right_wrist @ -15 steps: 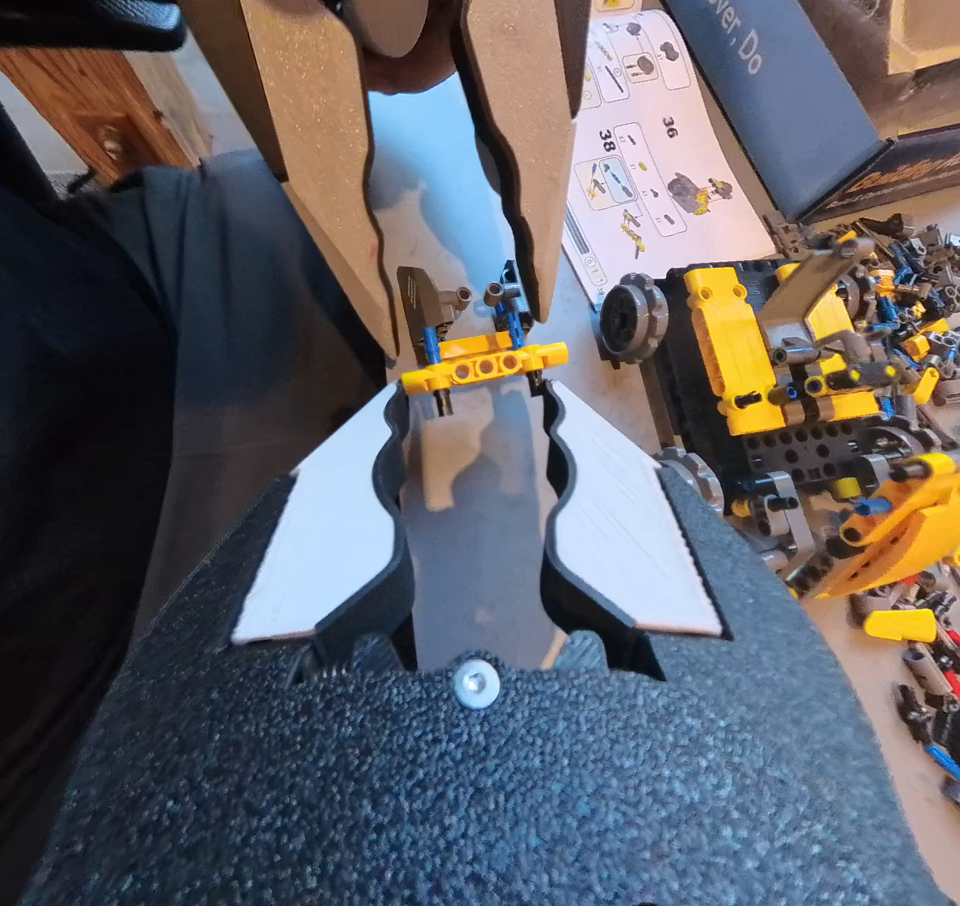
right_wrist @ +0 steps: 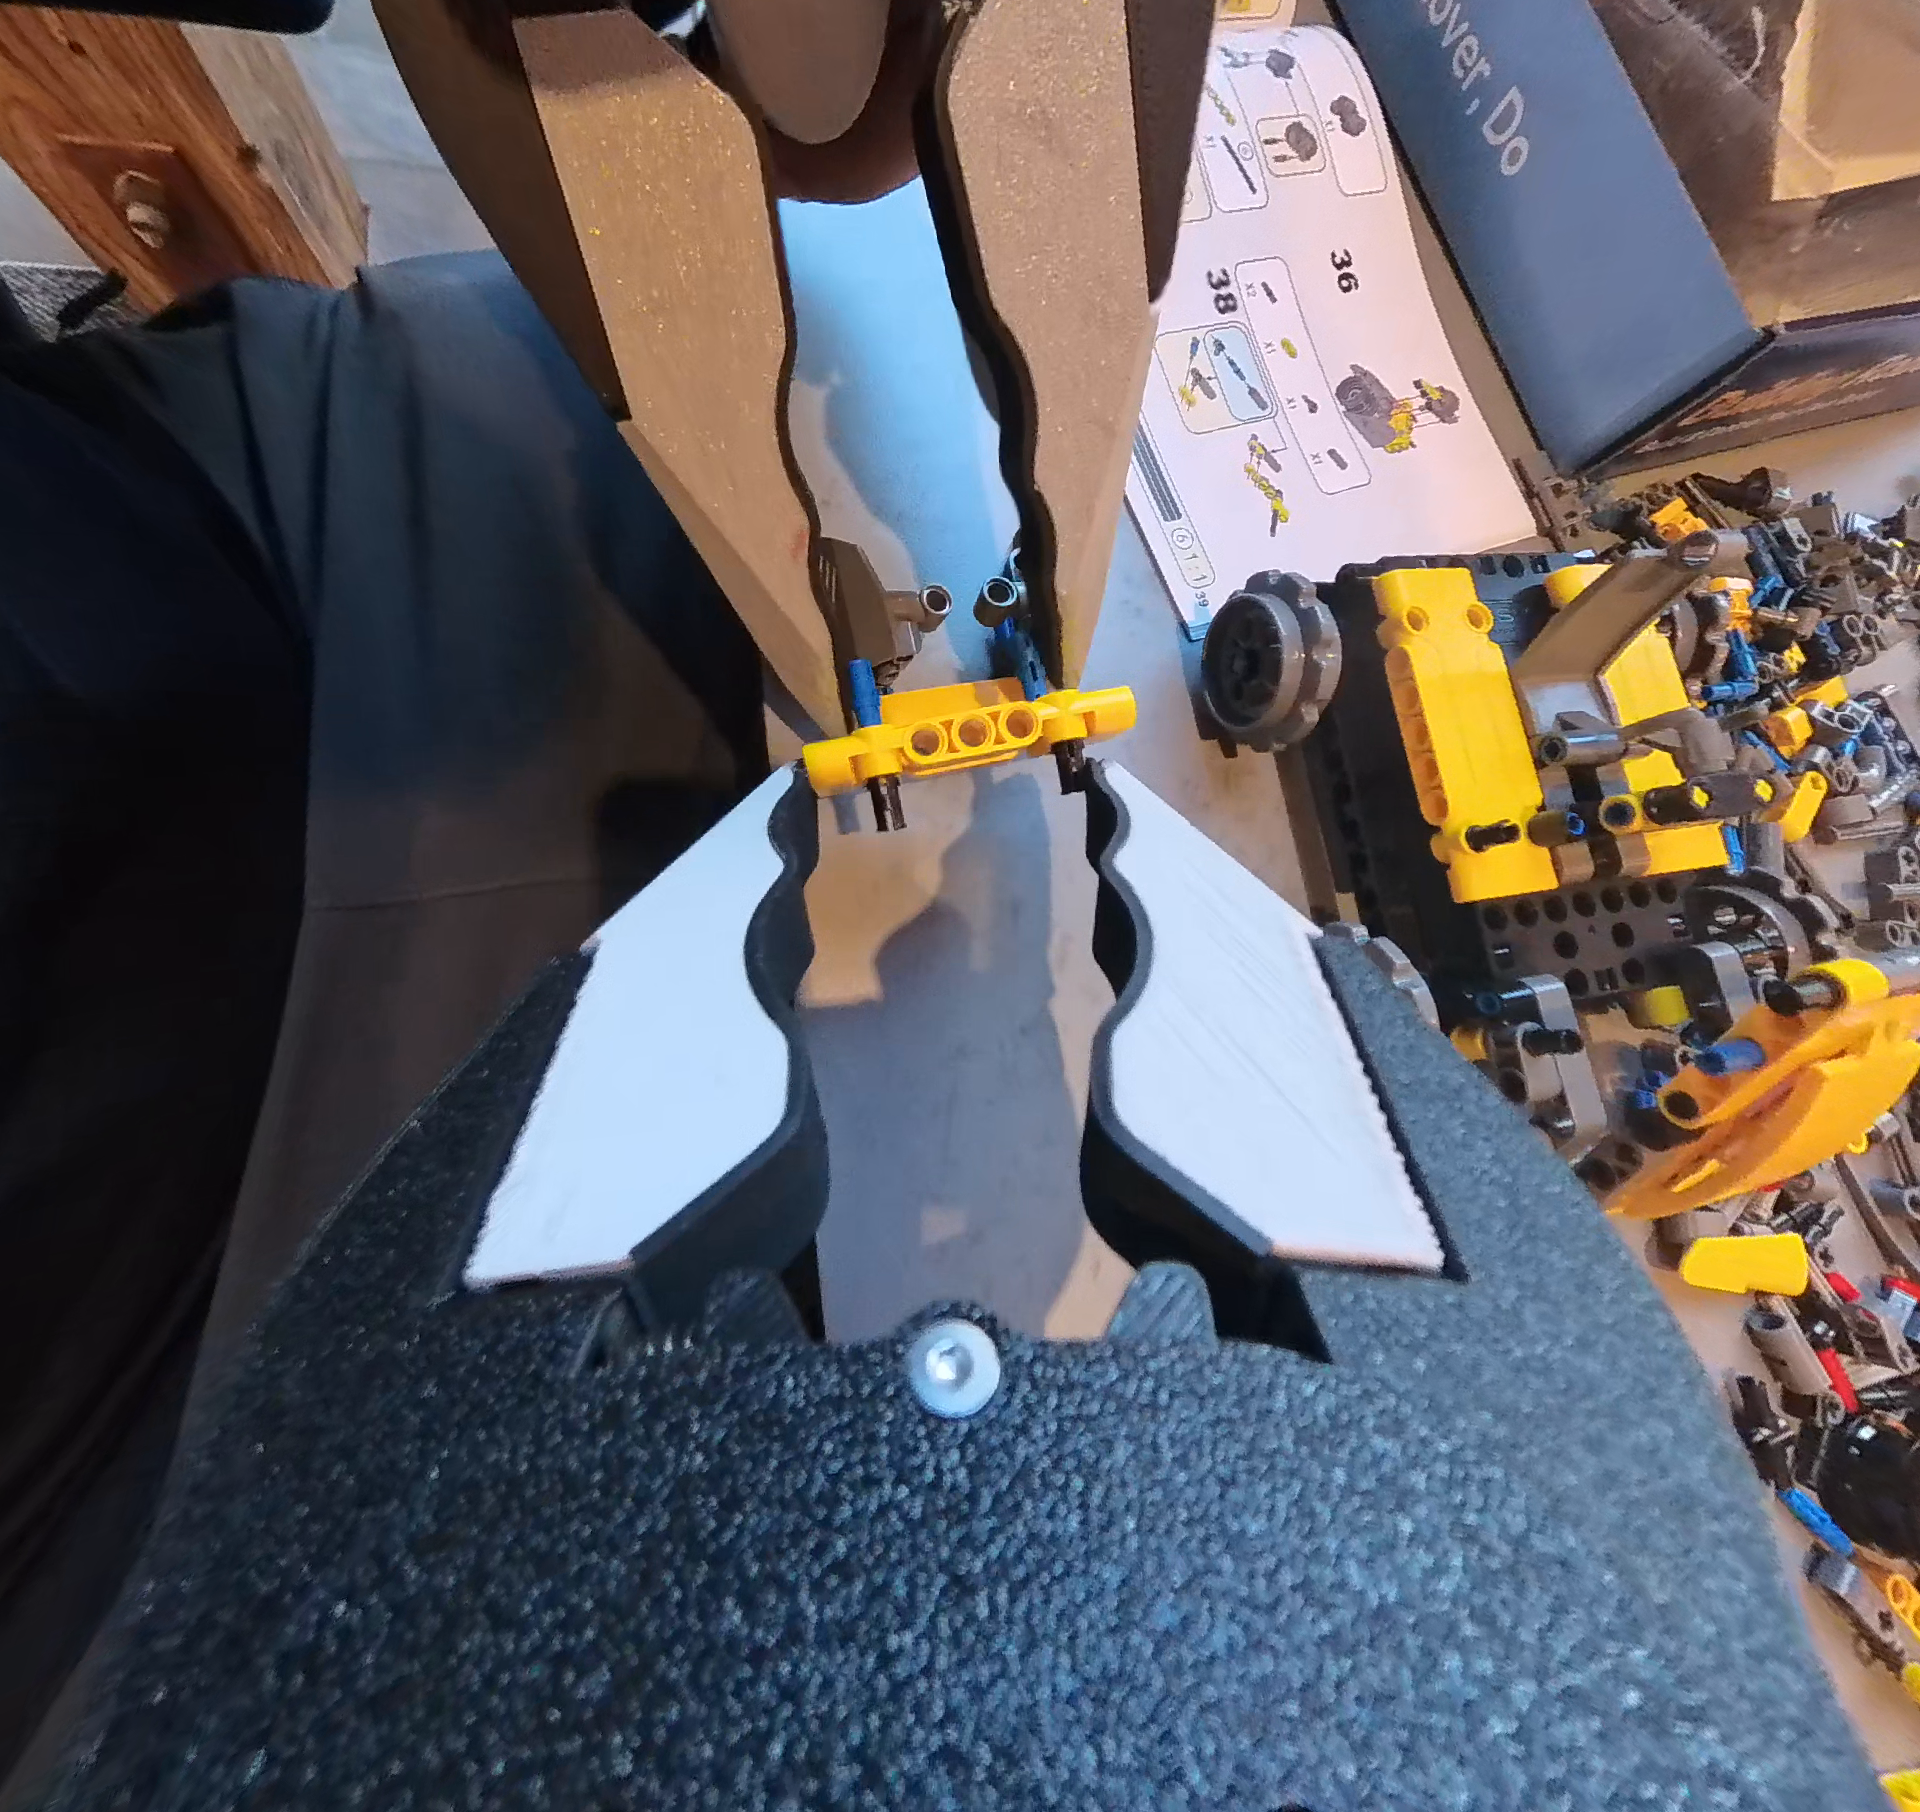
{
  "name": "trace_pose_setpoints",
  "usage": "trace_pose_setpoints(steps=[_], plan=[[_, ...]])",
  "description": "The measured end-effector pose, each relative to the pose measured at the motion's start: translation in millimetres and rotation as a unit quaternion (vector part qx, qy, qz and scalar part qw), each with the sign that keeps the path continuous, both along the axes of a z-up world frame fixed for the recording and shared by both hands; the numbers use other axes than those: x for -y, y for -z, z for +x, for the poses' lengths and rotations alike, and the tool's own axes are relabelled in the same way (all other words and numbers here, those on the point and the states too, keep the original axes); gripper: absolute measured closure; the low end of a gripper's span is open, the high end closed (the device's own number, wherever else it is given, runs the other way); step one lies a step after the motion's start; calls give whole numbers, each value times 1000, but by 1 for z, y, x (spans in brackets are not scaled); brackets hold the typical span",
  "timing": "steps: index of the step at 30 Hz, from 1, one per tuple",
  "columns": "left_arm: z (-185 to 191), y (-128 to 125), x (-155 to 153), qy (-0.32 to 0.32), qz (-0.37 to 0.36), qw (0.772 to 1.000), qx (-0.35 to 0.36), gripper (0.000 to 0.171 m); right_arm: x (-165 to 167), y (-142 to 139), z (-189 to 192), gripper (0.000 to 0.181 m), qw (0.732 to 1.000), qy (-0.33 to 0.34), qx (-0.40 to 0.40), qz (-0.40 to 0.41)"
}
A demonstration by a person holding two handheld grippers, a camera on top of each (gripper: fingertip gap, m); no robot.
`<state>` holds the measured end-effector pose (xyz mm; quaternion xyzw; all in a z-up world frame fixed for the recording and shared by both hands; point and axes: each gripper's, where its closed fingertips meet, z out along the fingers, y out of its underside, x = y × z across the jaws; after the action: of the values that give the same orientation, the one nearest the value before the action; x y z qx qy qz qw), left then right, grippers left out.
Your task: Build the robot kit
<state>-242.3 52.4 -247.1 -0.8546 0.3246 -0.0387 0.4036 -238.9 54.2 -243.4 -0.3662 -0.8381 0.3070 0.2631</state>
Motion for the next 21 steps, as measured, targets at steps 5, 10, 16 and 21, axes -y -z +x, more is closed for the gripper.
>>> trace_pose_setpoints(steps=[5, 10, 16, 21], plan=[[-2, -3, 0, 10, 25, 999, -17, 134, 0, 0, -1, 129, 1000, -3, -10, -2], [-1, -8, 1, 19, 45, 999, 15, 134, 3, -9, -3, 129, 999, -11, -38, -14], [1, -24, 3, 32, 71, 993, 88, 133, 7, -27, -4, 128, 996, -19, -77, -48], [-1, -43, 6, 40, 107, 983, 141, 133, 11, -44, -8, 127, 994, -12, -93, -62]])
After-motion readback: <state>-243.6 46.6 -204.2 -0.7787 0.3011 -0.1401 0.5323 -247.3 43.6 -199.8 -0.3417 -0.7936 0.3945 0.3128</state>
